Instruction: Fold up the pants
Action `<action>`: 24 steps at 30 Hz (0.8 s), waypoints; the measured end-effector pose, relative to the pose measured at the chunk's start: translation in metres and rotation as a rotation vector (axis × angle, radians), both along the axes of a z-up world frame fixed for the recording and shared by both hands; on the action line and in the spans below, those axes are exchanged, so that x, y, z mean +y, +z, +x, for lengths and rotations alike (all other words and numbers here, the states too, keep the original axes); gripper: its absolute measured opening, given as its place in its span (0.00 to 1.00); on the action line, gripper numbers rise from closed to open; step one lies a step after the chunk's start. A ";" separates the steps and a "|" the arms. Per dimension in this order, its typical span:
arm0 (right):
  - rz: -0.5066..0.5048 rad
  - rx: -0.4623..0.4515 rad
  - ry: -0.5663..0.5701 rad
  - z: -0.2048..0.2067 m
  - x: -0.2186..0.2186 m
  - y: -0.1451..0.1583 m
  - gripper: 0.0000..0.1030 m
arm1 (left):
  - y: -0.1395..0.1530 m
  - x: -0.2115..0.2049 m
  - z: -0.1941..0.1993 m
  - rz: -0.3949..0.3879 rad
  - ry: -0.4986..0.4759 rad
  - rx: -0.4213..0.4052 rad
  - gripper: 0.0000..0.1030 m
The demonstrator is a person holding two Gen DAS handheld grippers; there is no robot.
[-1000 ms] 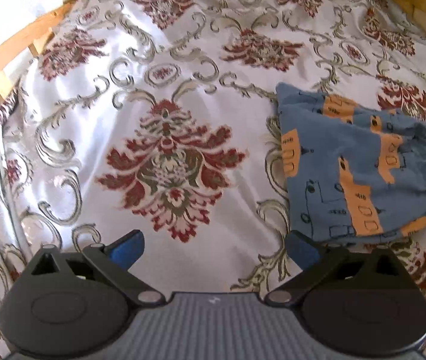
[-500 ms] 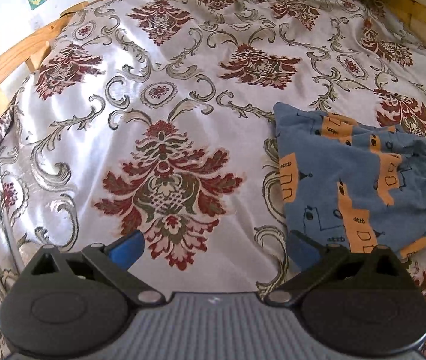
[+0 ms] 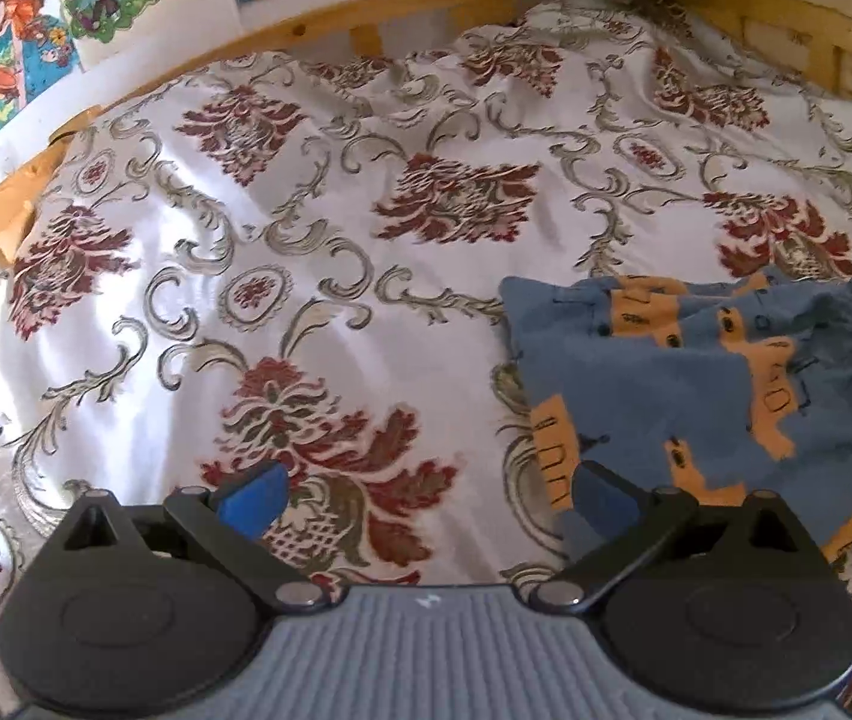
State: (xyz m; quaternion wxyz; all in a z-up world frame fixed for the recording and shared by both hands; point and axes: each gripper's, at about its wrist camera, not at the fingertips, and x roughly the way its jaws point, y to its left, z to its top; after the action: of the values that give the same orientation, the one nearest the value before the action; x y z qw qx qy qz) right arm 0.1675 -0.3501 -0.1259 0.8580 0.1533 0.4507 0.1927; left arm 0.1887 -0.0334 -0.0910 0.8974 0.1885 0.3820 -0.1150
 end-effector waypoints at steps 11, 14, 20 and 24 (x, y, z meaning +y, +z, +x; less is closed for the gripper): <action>0.027 0.017 0.095 0.014 0.010 -0.015 0.99 | -0.010 -0.011 0.011 -0.075 -0.065 0.039 1.00; 0.035 0.019 0.096 0.015 0.011 -0.018 1.00 | -0.016 -0.014 0.017 -0.114 -0.095 0.066 1.00; 0.135 0.034 0.075 0.016 0.003 -0.023 1.00 | -0.021 0.000 0.027 -0.362 -0.122 0.217 1.00; 0.218 0.065 0.092 0.016 0.002 -0.024 1.00 | -0.028 0.007 0.033 -0.443 -0.128 0.296 1.00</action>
State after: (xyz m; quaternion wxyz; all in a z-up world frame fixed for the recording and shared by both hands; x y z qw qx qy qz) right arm 0.1836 -0.3476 -0.1500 0.8116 0.2309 0.4612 0.2744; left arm 0.2215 -0.0266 -0.1190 0.8419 -0.0073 0.4620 -0.2787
